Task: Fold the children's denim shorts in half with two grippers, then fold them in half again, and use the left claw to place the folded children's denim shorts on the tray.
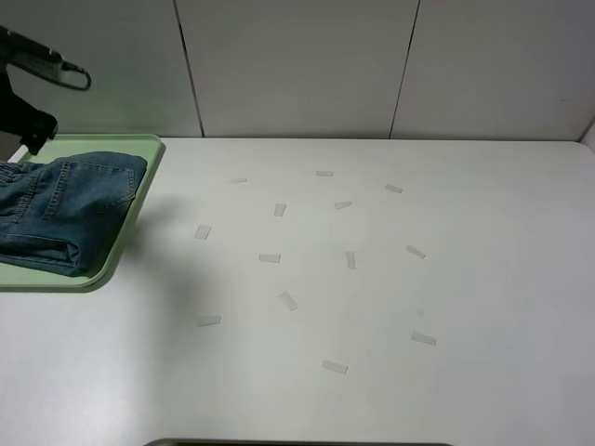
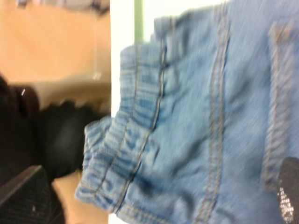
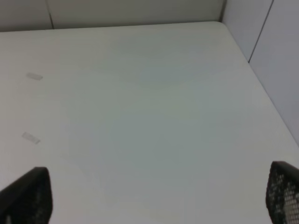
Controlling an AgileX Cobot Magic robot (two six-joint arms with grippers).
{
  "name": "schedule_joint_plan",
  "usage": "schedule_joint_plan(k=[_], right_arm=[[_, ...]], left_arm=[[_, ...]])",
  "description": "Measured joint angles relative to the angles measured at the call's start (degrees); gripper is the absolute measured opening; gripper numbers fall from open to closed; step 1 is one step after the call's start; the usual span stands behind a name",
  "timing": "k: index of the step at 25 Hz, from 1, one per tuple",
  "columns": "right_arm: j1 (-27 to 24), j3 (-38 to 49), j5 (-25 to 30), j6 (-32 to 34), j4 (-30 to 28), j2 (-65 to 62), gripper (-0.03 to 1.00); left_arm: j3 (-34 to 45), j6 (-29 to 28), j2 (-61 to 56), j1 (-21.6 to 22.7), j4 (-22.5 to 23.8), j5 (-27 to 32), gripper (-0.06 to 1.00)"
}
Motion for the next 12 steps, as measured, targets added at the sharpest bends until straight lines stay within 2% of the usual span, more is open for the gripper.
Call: schedule_joint_plan(k=[3,6,8,10,12], right_arm=[[0.0,0.0,0.0,0.0,0.0,0.0,0.69],[0.0,0.0,0.0,0.0,0.0,0.0,0.69],[0.0,0.0,0.0,0.0,0.0,0.0,0.69],[0.0,0.0,0.0,0.0,0.0,0.0,0.69],[0.0,0.0,0.0,0.0,0.0,0.0,0.69]], left_arm=[[1.5,0.5,-5.8,0.0,-3.7,-3.1,0.97],[6.0,1.3,-12.2,0.0,-6.5,-8.8,0.97],[7.6,1.4,-14.2,0.0,-7.1,-10.9,0.97],[13.8,1.6,-21.8,0.0,-9.3,-18.2,0.97],[17.0,1.7,-26.7,0.0,-10.7,-22.1,0.97]])
